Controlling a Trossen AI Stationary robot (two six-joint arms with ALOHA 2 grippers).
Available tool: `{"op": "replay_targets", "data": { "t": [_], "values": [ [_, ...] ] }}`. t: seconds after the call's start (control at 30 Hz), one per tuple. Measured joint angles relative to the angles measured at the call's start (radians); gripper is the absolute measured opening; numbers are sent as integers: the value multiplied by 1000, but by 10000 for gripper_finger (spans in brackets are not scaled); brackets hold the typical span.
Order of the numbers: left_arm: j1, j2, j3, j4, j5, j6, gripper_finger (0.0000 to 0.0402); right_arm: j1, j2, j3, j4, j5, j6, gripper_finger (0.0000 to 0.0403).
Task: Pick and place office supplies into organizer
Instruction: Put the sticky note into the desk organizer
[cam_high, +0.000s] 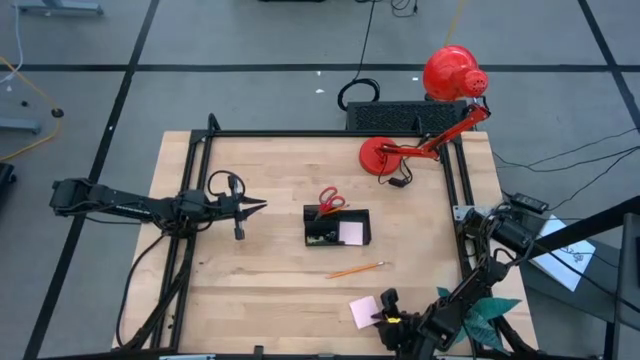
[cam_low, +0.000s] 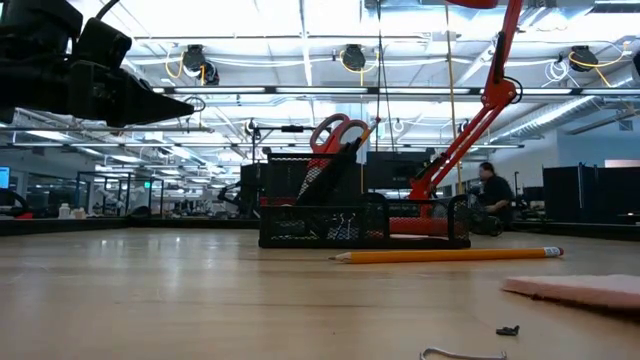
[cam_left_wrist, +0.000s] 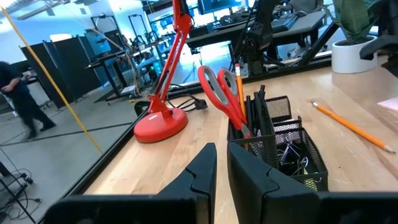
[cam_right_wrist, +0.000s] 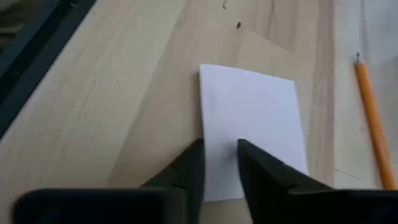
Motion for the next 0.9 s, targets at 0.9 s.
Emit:
{"op": "replay_targets", "data": {
  "t": [0.9],
  "values": [
    [0,0,0,-7,-2,-4,47,-55,8,103,-110,166,-217,1]
  ]
}}
